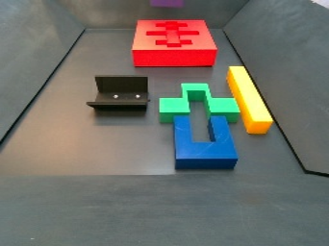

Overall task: Pick up the purple object. Move up. Place the purple object on the fixture. Regrasp the purple object. Move to above the board. Insert the purple object.
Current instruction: Insert the purple object.

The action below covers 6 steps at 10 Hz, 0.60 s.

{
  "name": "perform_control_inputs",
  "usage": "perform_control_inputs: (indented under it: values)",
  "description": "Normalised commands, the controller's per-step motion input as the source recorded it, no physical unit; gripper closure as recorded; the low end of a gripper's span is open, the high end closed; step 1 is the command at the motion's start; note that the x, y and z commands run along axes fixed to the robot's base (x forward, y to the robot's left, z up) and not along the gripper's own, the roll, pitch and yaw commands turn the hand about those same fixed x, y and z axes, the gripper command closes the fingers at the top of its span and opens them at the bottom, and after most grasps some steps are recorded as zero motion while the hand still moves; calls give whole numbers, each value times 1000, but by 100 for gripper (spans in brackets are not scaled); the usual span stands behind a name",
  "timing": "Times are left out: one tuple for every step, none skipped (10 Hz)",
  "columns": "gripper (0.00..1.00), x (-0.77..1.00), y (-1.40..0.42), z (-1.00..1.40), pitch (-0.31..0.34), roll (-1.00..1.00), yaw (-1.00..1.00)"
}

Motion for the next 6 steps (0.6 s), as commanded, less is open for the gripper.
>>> perform_control_inputs:
  values:
    - [100, 163, 203, -443, -59, 183, -97]
    - [100, 0, 31, -517, -24, 133, -40]
    - [100, -137, -180, -466, -26, 0, 0]
    - [100, -246, -266, -340, -19, 0, -29]
    - [100, -203, -254, -80, -50, -71, 0]
    - [100, 0, -166, -31, -60, -51, 20]
